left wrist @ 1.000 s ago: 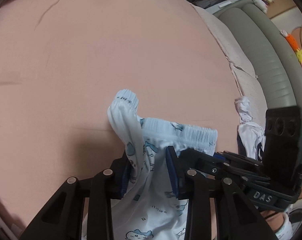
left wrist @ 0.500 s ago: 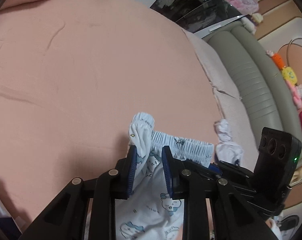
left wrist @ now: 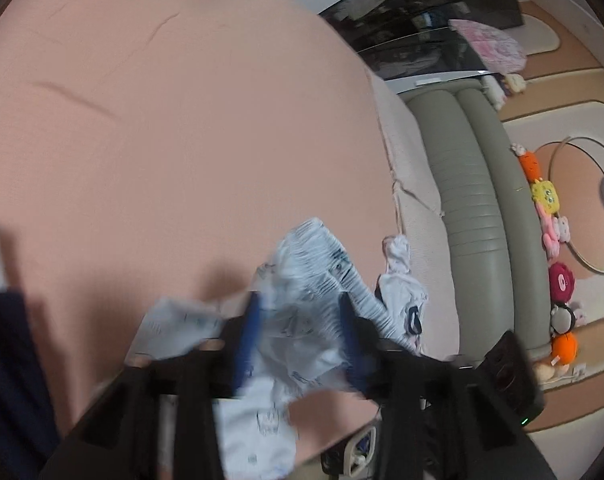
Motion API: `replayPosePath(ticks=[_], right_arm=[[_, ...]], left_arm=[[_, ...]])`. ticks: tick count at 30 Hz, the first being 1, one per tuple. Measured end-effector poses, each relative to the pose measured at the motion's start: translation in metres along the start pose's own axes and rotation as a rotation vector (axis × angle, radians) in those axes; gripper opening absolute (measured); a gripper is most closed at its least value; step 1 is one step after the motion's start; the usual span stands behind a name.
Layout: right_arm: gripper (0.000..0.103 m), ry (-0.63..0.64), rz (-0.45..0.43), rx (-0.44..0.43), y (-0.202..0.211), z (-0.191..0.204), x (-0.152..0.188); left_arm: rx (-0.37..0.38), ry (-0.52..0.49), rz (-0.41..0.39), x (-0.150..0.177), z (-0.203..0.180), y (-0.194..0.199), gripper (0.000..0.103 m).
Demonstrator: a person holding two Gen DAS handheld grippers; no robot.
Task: Fold clothes
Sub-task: 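Grasp the shorts waistband with the left gripper while the right gripper grasps beside it, then lift the waistband with both grippers and fold it over the shorts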
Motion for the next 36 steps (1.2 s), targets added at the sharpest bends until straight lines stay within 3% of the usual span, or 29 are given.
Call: replayPosePath(ticks=[6,12,22,28,30,32,34,36], right_arm=[[0.012,0.061,0.037,-0.014,-0.009,0.023,0.028],[0.012,0.108,0.046,0.011,-0.005,0.028,0.055],[0.012,0.219,0.063,0.024,-0.005,0.046,0.097],[0.013,0.169,0.165,-0.002,-0.022,0.039,0.121],[0.017,0.16,0.209,-0.006,-0.024,0.038,0.127],[0.026,0.187,0.262,0.023,-0.025,0.039,0.132],[0.044,0.208,0.306,0.049,-0.023,0.04,0.135],[0.05,0.214,0.33,0.052,-0.017,0.044,0.137]], left_arm=[[0.019,0.021,0.061,0.019,-0.018,0.013,0.073],[-0.008,0.153,0.179,0.042,-0.002,-0.02,0.073],[-0.074,0.197,0.312,0.086,0.016,-0.072,0.073],[-0.161,0.152,0.377,0.122,0.031,-0.081,0.073],[-0.173,0.125,0.386,0.134,0.036,-0.082,0.073],[-0.182,0.091,0.381,0.142,0.039,-0.082,0.073],[-0.191,0.037,0.373,0.149,0.039,-0.082,0.073],[-0.2,-0.017,0.362,0.154,0.039,-0.081,0.073]])
Point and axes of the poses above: each gripper's, at about its wrist camera, not at the fingertips, and y roughly against the way its jaws point, z to its left, x to its underside, the point moved 5 cm from there along -y, roughly the way its jaws point, and after that the axes turned 1 degree about x, right-handed, at the moved point
